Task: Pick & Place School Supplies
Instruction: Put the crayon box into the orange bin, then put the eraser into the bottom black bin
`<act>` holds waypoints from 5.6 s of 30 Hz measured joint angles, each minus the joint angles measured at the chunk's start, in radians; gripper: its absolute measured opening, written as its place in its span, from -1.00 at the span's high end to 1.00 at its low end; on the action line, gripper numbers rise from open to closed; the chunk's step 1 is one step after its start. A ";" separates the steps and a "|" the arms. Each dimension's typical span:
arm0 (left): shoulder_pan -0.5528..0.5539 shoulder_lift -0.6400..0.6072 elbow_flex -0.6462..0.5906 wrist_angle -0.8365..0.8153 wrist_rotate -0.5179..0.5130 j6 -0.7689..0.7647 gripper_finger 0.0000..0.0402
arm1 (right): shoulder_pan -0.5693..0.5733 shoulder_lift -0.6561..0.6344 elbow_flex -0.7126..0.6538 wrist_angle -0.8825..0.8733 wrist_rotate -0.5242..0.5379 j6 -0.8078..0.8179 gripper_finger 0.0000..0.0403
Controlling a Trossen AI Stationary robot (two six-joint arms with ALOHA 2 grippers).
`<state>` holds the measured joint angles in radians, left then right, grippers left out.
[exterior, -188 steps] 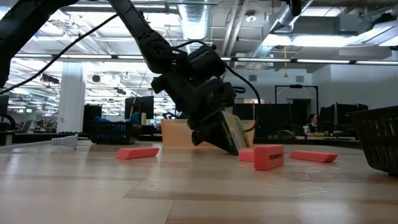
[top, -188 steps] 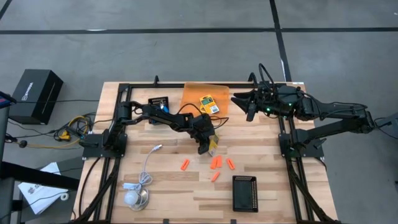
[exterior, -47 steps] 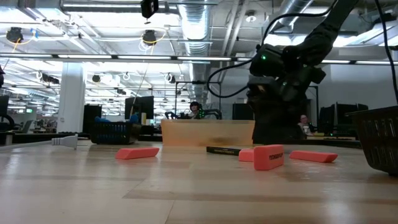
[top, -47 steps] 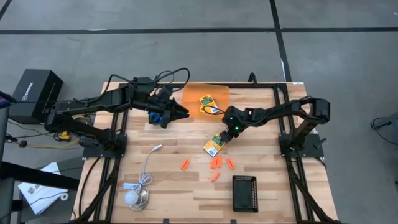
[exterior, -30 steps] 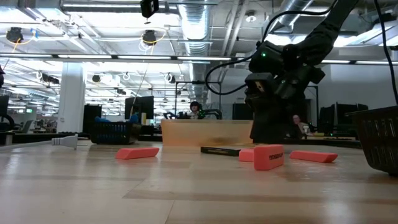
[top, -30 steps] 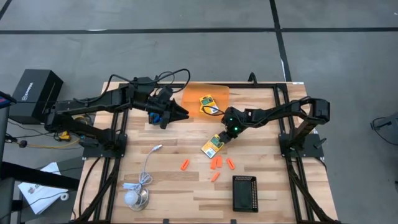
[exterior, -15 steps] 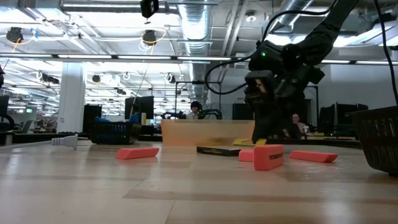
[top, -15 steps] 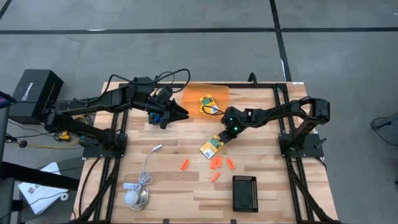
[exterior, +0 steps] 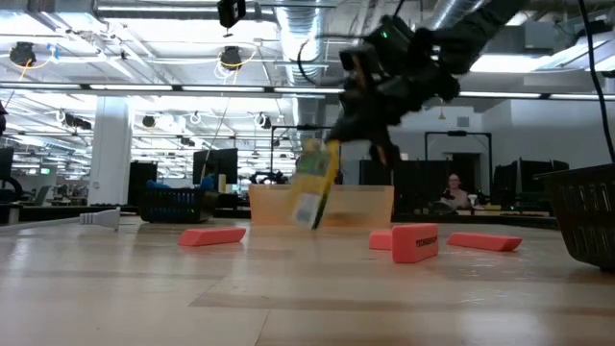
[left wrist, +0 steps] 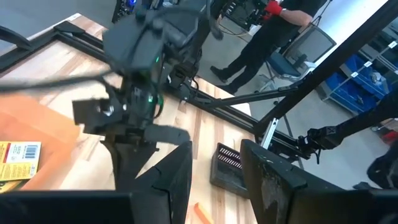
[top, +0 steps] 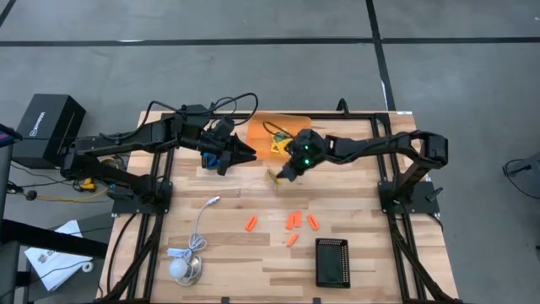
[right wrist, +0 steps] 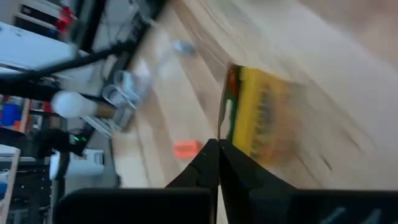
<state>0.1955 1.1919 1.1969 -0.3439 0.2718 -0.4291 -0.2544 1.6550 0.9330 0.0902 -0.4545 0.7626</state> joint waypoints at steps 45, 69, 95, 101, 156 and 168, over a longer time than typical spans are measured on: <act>0.000 0.000 0.000 0.016 -0.045 0.006 0.35 | -0.317 0.002 0.254 -0.146 0.091 -0.118 0.61; -0.113 0.278 0.000 -0.041 -0.114 0.184 0.35 | -0.180 -0.375 0.254 -0.006 0.037 -0.209 0.25; -0.246 -0.006 0.000 -0.916 -0.708 -0.204 0.35 | 0.208 -0.410 0.253 -0.716 0.201 -0.847 0.18; -0.348 0.002 -0.004 -1.004 -0.784 -0.284 0.35 | 0.328 -0.224 0.276 -0.726 0.194 -0.993 0.20; -0.459 -0.041 -0.359 -0.792 -0.787 -0.364 0.35 | 0.554 0.315 0.350 -0.648 0.225 -0.934 0.23; -0.459 -0.041 -0.359 -0.776 -0.787 -0.364 0.35 | 0.555 0.314 0.350 -0.618 0.225 -0.920 0.40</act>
<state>-0.2634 1.1507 0.8375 -1.1197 -0.5152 -0.7929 0.3008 1.9694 1.2835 -0.5274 -0.2292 -0.1574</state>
